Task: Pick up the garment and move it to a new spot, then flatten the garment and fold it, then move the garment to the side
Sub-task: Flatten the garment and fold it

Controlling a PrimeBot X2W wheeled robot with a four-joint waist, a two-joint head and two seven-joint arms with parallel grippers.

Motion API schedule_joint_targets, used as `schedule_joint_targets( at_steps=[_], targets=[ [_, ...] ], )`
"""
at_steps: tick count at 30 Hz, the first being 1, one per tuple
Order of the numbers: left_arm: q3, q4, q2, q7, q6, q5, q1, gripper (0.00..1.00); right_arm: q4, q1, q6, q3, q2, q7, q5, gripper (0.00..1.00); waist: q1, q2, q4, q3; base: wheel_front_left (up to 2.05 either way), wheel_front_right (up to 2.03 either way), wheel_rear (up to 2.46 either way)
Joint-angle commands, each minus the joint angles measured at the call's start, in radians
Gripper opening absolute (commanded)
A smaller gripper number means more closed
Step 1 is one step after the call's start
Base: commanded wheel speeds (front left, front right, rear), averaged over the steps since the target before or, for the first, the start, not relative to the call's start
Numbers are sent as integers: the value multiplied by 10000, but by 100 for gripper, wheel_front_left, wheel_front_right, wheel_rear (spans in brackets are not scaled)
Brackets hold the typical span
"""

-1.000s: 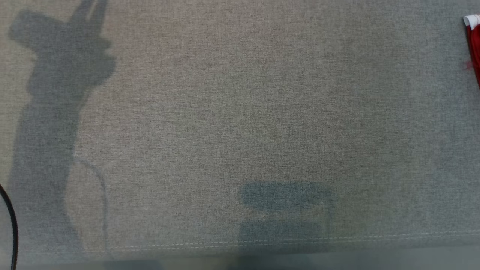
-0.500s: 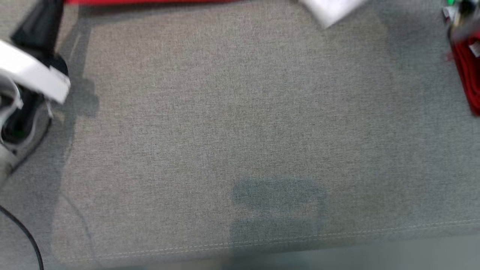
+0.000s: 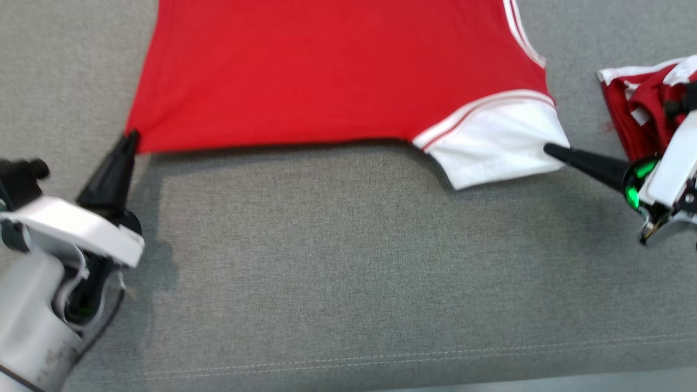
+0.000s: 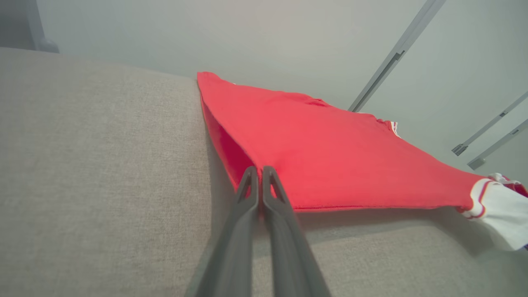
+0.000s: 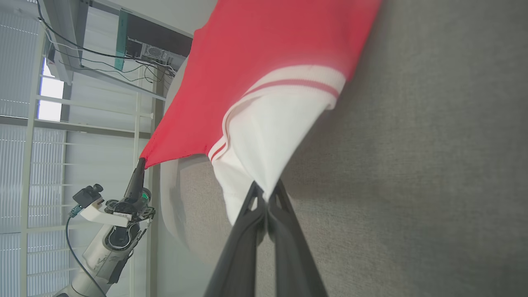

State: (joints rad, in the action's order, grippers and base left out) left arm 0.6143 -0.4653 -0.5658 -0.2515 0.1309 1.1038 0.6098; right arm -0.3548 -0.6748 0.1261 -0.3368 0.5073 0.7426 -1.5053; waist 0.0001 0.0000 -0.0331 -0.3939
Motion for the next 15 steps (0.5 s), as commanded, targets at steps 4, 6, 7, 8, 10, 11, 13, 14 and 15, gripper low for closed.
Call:
schedule_joint_targets(
  at_steps=[4, 6, 7, 8, 10, 11, 13, 14, 15],
  targets=[
    [-854, 216, -40, -101, -3, -575, -900, 0, 542, 1170, 46, 140, 101, -352, -144, 0, -1, 0, 119, 851, 0, 0, 0],
    [-951, 224, 69, -101, -3, -636, -1095, 0, 571, 1385, 46, 149, 75, -388, -171, 0, -1, 0, 137, 973, 0, 0, 0],
    [-1022, 241, 160, -102, -3, -709, -1278, 0, 609, 1583, 46, 150, 60, -418, -182, 0, -1, 0, 153, 1085, 0, 0, 0],
    [-1087, 250, 241, -102, -2, -775, -1457, 0, 639, 1758, 46, 180, 44, -502, -177, 0, -1, 0, 172, 1192, 0, 0, 0],
    [-1273, 235, 412, -102, -2, -845, -1788, 0, 670, 2086, 46, 195, -5, -606, -174, 0, -1, 0, 206, 1392, 0, 0, 0],
    [-1290, 240, 469, -102, -2, -925, -1938, 0, 676, 2230, 46, 195, -31, -652, -161, 0, -1, 0, 223, 1478, 0, 0, 0],
    [-1297, 250, 567, -102, -2, -1048, -2197, 0, 650, 2507, 46, 173, -81, -680, -160, 0, -1, 0, 265, 1620, 0, 0, 0],
    [-1348, 229, 611, -102, -2, -1090, -2300, 0, 645, 2623, 46, 157, -102, -694, -146, 0, -1, 0, 282, 1683, 0, 0, 0],
    [-1407, 211, 666, -102, -2, -1120, -2402, 0, 636, 2734, 46, 143, -130, -695, -148, 0, -1, 0, 299, 1741, 0, 0, 0]
  ],
)
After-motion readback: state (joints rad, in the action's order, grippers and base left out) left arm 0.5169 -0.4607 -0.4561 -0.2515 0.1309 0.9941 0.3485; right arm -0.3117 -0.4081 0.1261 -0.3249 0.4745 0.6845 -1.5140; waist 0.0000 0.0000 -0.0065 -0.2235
